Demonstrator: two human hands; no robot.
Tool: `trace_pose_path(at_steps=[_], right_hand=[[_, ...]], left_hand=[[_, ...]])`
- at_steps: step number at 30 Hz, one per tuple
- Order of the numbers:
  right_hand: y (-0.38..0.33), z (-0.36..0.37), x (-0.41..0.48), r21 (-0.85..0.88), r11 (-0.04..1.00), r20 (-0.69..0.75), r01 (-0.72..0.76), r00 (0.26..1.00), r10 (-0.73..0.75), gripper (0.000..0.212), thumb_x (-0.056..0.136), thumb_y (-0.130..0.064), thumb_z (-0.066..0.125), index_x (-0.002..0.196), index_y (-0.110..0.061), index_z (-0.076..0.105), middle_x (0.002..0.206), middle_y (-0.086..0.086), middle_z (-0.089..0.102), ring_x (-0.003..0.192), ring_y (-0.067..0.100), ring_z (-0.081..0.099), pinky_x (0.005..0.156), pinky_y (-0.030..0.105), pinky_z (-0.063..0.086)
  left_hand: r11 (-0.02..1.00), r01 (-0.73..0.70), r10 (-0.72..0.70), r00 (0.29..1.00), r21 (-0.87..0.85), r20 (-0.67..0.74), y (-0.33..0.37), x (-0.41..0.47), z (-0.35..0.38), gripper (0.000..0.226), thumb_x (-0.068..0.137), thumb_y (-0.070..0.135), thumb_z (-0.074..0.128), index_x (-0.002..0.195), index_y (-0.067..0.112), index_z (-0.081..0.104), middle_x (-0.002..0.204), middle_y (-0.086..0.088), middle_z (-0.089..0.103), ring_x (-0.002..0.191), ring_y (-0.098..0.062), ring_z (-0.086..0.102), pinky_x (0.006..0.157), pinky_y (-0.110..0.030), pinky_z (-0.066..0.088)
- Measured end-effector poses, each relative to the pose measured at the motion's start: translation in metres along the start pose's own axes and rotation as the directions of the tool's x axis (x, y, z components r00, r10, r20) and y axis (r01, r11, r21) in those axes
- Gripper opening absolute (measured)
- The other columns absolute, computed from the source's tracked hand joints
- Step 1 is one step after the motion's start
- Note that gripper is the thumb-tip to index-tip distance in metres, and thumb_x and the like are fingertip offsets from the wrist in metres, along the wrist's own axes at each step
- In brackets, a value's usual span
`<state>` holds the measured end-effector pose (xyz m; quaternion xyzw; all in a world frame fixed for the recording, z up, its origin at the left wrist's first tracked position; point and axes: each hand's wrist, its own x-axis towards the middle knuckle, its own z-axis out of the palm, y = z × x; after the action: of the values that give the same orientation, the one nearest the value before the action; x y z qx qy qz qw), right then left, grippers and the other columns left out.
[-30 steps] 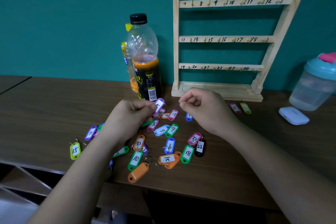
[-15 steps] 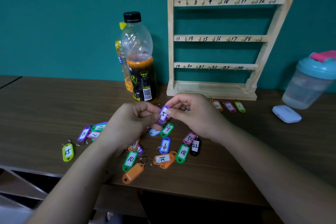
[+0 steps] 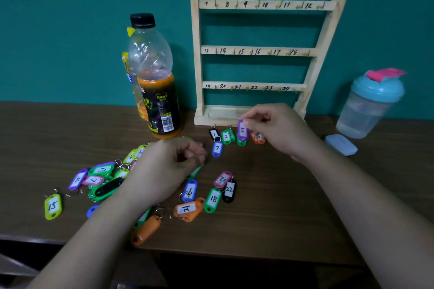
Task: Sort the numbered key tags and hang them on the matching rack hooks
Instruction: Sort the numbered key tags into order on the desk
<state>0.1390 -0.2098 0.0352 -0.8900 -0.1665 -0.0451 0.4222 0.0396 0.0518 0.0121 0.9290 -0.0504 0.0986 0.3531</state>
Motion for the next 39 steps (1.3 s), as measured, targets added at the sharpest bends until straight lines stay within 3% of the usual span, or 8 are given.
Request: trace_pose_path(at_steps=[4, 10, 17, 24, 28, 33, 36, 39], right_hand=[[0.037, -0.024, 0.007, -0.261, 0.963, -0.091, -0.061, 0.995, 0.038, 0.012, 0.102, -0.03, 0.07, 0.106, -0.033, 0.081, 0.101, -0.01, 0.072, 0.095, 0.007, 0.064, 0.068, 0.021, 0.042], [0.064, -0.026, 0.01, -0.344, 0.932, -0.159, -0.116, 0.985, 0.064, 0.015, 0.103, -0.027, 0.067, 0.107, -0.027, 0.082, 0.111, -0.004, 0.077, 0.107, 0.014, 0.066, 0.082, 0.028, 0.044], [0.062, -0.02, 0.008, -0.41, 0.907, -0.162, -0.095, 0.986, 0.031, 0.019, 0.105, -0.026, 0.066, 0.118, -0.024, 0.08, 0.121, -0.002, 0.076, 0.115, 0.016, 0.065, 0.088, 0.03, 0.046], [0.03, -0.006, -0.002, -0.398, 0.913, -0.136, 0.086, 0.979, -0.152, 0.017, 0.102, -0.025, 0.069, 0.114, -0.026, 0.081, 0.113, -0.006, 0.073, 0.104, 0.01, 0.063, 0.087, 0.029, 0.048], [0.006, 0.015, -0.011, -0.38, 0.909, -0.058, 0.172, 0.976, -0.21, 0.018, 0.102, -0.025, 0.068, 0.116, -0.028, 0.079, 0.112, -0.011, 0.072, 0.103, 0.006, 0.061, 0.087, 0.025, 0.047], [-0.008, 0.043, -0.022, -0.329, 0.907, -0.038, 0.264, 0.956, -0.292, 0.011, 0.101, -0.026, 0.068, 0.107, -0.027, 0.078, 0.1, -0.014, 0.067, 0.098, 0.006, 0.058, 0.085, 0.031, 0.052], [-0.013, 0.063, -0.03, -0.325, 0.893, -0.024, 0.311, 0.942, -0.336, 0.011, 0.102, -0.028, 0.065, 0.107, -0.027, 0.075, 0.099, -0.014, 0.063, 0.1, 0.005, 0.055, 0.083, 0.027, 0.048], [-0.012, 0.074, -0.034, -0.305, 0.88, 0.021, 0.363, 0.927, -0.375, 0.011, 0.102, -0.028, 0.064, 0.106, -0.026, 0.075, 0.097, -0.012, 0.062, 0.1, 0.007, 0.054, 0.085, 0.031, 0.049]], left_hand=[[0.999, -0.025, 0.026, 1.0, 0.021, -0.015, -0.001, 0.002, 0.005, 0.009, 0.093, 0.027, 0.077, 0.096, 0.036, 0.077, 0.084, 0.025, 0.073, 0.086, 0.014, 0.062, 0.068, -0.004, 0.038], [0.997, -0.049, 0.05, 0.999, 0.053, -0.005, 0.001, 0.003, 0.009, 0.012, 0.093, 0.026, 0.077, 0.097, 0.037, 0.077, 0.083, 0.023, 0.073, 0.088, 0.005, 0.063, 0.067, -0.006, 0.041], [0.996, -0.065, 0.066, 0.998, 0.066, -0.012, 0.0, 0.005, 0.011, 0.012, 0.094, 0.026, 0.077, 0.097, 0.037, 0.077, 0.082, 0.025, 0.072, 0.09, 0.007, 0.063, 0.068, -0.005, 0.041], [0.996, 0.05, -0.04, 0.989, 0.069, -0.141, -0.015, 0.011, -0.007, 0.013, 0.092, 0.026, 0.075, 0.088, 0.038, 0.076, 0.082, 0.027, 0.073, 0.084, 0.006, 0.065, 0.063, -0.008, 0.042], [0.988, 0.107, -0.081, 0.973, 0.114, -0.216, -0.026, 0.013, -0.017, 0.015, 0.094, 0.021, 0.071, 0.093, 0.035, 0.076, 0.084, 0.02, 0.074, 0.077, 0.003, 0.066, 0.062, -0.019, 0.047], [0.97, 0.103, -0.041, 0.962, 0.219, -0.27, -0.041, 0.018, -0.02, 0.019, 0.092, 0.018, 0.073, 0.105, 0.031, 0.075, 0.094, 0.013, 0.073, 0.088, -0.008, 0.065, 0.075, -0.025, 0.044], [0.958, 0.095, -0.035, 0.975, 0.269, -0.222, -0.048, 0.021, -0.016, 0.021, 0.091, 0.024, 0.075, 0.109, 0.034, 0.075, 0.103, 0.011, 0.069, 0.099, -0.013, 0.063, 0.079, -0.027, 0.044], [0.941, 0.06, -0.001, 0.984, 0.334, -0.176, -0.048, 0.022, -0.01, 0.025, 0.092, 0.028, 0.073, 0.116, 0.034, 0.075, 0.111, 0.006, 0.068, 0.112, -0.018, 0.059, 0.085, -0.03, 0.047]])
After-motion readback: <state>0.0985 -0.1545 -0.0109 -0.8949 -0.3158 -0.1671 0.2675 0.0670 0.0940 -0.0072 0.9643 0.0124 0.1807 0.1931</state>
